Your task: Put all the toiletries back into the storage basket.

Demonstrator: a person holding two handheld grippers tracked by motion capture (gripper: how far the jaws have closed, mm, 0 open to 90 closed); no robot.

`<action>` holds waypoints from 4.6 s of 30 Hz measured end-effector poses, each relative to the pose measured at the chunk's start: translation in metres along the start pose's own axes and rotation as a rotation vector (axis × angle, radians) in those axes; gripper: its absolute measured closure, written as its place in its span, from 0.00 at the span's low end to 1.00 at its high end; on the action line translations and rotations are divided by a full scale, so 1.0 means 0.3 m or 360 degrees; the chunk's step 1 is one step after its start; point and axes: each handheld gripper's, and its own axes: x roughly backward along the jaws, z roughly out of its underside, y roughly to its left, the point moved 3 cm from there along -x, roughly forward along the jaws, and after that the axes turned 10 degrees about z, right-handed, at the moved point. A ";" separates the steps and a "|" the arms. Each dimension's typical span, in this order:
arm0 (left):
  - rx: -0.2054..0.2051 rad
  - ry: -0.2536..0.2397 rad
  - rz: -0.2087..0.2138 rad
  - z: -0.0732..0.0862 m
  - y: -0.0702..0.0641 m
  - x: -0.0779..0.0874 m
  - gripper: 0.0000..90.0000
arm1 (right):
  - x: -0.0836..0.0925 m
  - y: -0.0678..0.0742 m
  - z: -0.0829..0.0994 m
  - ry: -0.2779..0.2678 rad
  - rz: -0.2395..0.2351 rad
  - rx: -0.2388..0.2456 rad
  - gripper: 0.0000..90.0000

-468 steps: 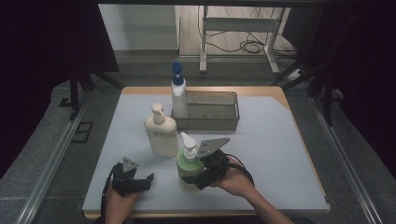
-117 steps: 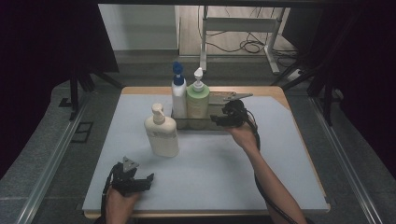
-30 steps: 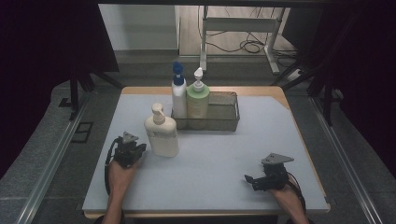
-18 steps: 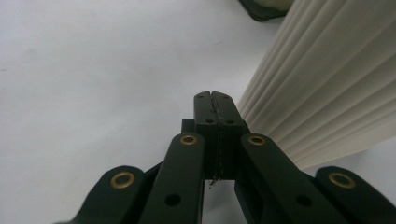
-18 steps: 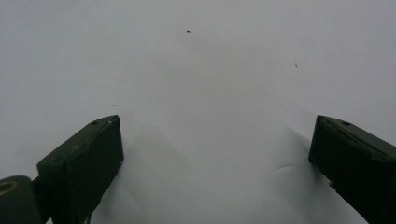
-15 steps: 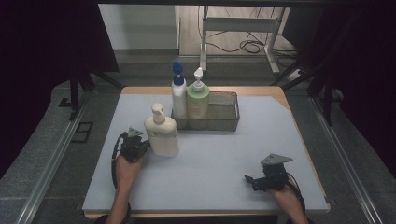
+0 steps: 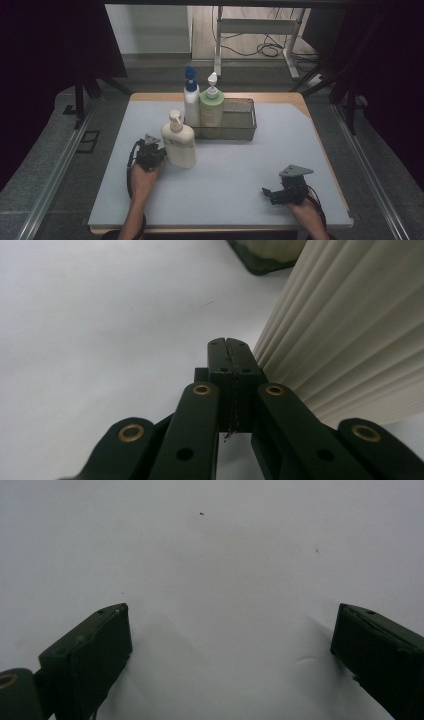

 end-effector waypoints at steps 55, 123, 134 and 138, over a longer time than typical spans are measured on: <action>-0.0282 0.0161 0.0209 -0.052 -0.315 -0.177 0.98 | 0.000 0.000 0.001 -0.0005 0.0000 0.0000 0.03; -0.0479 0.0170 0.0310 -0.020 -0.497 -0.086 0.68 | 0.001 -0.001 -0.002 0.0010 -0.0004 -0.0001 0.04; -0.0417 0.0134 0.0276 0.051 -0.445 -0.008 0.56 | 0.030 -0.002 -0.018 -0.0057 -0.0031 0.0017 0.06; -0.0405 0.0131 0.0262 0.075 -0.432 0.010 0.52 | 0.038 0.008 -0.026 -0.0068 -0.0060 0.0039 0.05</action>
